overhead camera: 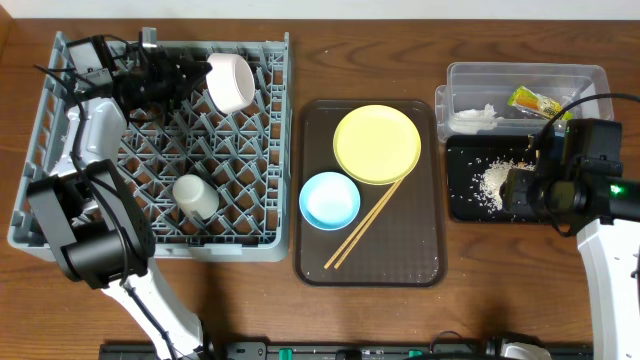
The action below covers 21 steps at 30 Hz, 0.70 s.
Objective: Sort waste into correct bins and load items into the dishwasher rack
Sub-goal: 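Set the pink bowl upright in the rack's back row and release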
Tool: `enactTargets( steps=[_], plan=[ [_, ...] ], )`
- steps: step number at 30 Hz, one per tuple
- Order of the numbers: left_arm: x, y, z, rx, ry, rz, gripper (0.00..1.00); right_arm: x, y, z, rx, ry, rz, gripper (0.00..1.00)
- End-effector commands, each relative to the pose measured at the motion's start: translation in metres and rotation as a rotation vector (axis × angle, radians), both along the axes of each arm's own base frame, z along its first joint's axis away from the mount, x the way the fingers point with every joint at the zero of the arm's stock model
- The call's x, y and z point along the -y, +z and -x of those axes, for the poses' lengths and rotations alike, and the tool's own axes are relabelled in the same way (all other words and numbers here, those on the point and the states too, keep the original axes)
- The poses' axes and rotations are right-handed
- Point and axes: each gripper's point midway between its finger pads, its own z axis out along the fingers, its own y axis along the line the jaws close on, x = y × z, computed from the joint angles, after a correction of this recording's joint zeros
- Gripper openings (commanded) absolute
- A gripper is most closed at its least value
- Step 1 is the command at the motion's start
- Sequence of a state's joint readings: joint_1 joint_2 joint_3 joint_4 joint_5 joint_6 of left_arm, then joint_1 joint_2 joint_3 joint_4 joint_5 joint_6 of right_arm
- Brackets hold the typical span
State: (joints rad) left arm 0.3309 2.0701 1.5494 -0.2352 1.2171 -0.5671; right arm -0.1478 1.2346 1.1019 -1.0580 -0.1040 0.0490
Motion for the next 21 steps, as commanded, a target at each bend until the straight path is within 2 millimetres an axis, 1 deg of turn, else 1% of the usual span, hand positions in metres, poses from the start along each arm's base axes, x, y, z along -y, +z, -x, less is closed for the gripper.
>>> enactTargets(
  steps=[1, 5, 10, 14, 18, 21],
  plan=[
    [-0.018, -0.017, -0.007, -0.109, 0.119, -0.032, 0.06, 0.0, 0.006, -0.001, 0.018, -0.01, -0.007, 0.49],
    [-0.015, -0.013, -0.006, -0.162, 0.128, 0.032, 0.06, 0.0, 0.006, -0.001, 0.018, -0.01, -0.007, 0.5],
    [-0.01, 0.008, -0.011, -0.138, 0.102, 0.129, 0.06, 0.0, 0.006, -0.001, 0.018, -0.01, -0.007, 0.49],
    [-0.014, 0.015, -0.015, -0.164, 0.128, 0.179, 0.06, 0.0, 0.006, -0.001, 0.018, -0.01, -0.007, 0.49],
    [-0.013, 0.015, -0.015, -0.175, 0.132, 0.189, 0.06, 0.0, 0.006, -0.001, 0.018, -0.01, -0.007, 0.5],
    [-0.01, 0.011, -0.012, -0.218, 0.13, 0.201, 0.06, 0.0, 0.006, -0.001, 0.018, -0.01, -0.007, 0.49]
  ],
)
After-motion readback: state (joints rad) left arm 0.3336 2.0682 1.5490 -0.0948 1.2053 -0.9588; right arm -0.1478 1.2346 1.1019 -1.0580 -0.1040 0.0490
